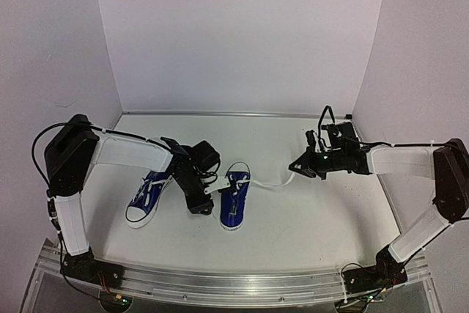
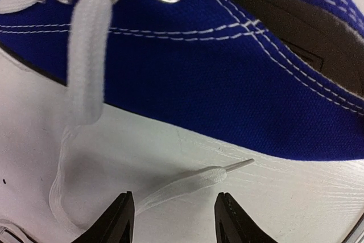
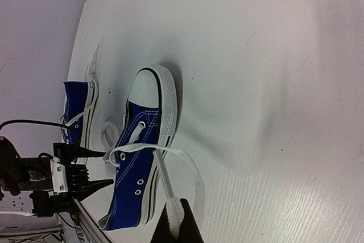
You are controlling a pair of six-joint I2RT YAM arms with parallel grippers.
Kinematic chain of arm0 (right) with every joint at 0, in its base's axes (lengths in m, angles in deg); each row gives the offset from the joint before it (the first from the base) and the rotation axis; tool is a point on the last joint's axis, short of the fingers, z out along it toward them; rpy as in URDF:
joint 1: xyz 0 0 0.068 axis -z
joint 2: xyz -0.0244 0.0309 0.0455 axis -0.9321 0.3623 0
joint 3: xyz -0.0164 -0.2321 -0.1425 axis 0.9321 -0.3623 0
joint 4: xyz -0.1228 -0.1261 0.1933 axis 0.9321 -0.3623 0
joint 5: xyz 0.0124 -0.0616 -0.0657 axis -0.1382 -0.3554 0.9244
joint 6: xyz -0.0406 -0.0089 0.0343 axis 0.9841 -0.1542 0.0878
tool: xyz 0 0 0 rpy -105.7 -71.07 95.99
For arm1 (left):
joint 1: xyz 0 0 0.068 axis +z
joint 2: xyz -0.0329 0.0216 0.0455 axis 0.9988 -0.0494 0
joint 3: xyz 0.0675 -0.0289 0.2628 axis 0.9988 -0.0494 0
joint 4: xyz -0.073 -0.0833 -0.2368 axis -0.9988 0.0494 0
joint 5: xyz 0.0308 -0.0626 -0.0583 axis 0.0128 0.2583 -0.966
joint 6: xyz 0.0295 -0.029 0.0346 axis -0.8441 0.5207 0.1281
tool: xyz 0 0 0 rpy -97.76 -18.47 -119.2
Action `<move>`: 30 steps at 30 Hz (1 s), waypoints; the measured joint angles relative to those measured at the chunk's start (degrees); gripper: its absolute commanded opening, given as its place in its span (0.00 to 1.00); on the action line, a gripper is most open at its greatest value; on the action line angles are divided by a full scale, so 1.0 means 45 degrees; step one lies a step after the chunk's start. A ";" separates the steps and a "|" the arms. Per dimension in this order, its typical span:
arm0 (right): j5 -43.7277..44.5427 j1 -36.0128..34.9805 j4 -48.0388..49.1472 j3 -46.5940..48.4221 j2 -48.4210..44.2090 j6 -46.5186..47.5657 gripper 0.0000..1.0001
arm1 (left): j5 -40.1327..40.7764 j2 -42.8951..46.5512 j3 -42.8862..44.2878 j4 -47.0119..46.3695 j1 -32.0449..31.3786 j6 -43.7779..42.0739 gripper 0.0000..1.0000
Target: Tie the shoes
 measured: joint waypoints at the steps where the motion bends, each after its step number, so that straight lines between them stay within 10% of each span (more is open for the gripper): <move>1: -0.0001 0.0006 -0.0027 0.0000 0.0000 0.0000 0.00 | -0.0042 -0.0106 0.0000 -0.0045 0.0000 -0.0147 0.45; 7: -0.0003 0.0085 -0.0198 0.0000 -0.0012 0.0018 0.00 | -0.0403 -0.0745 0.0355 0.0050 0.0024 -0.0743 0.00; 30: -0.0052 0.0734 -0.0715 -0.0253 -0.0364 0.0291 0.00 | -0.1468 -0.2198 0.2341 -0.0249 0.0010 -0.0496 0.00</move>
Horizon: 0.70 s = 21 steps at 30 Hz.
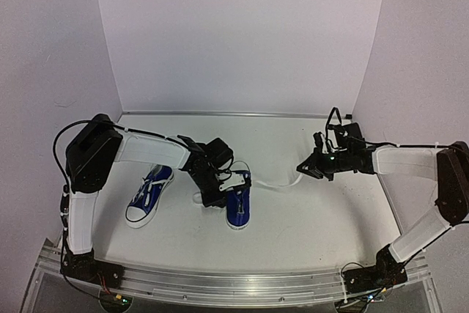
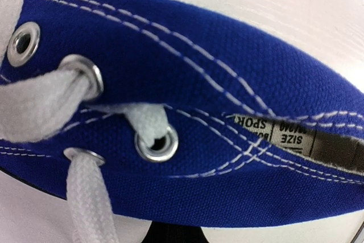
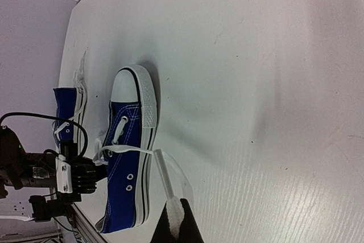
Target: Tie the shoes
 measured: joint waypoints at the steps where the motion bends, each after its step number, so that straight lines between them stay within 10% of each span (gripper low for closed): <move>1: -0.0009 0.0018 -0.0023 -0.0005 0.0000 0.0000 0.00 | 0.0000 -0.0018 0.0018 -0.0009 0.0000 0.0000 0.00; 21: 0.0046 0.0235 -0.0739 -0.0092 -0.0919 0.0052 0.00 | 0.0886 -0.0853 0.1314 -0.0267 -0.0145 -0.0359 0.00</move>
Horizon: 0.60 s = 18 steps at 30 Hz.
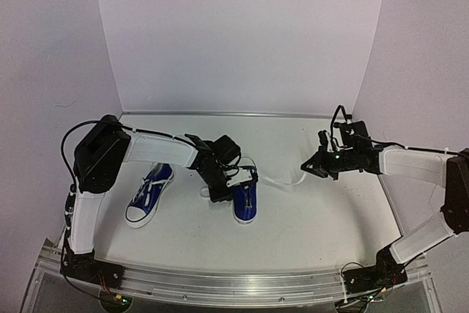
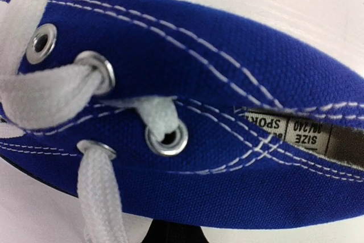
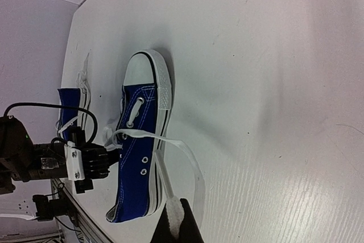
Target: Tie the shoes
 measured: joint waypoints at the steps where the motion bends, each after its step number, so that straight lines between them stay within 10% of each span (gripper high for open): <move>1: 0.0026 0.0067 -0.0132 0.0000 -0.0178 0.0015 0.00 | -0.0013 0.0226 -0.0411 -0.0432 0.0026 0.0041 0.00; 18: 0.0536 0.0513 -0.1411 0.2033 -0.0412 0.0669 0.00 | 0.0797 0.6854 -0.3787 -0.2364 0.1970 0.2038 0.00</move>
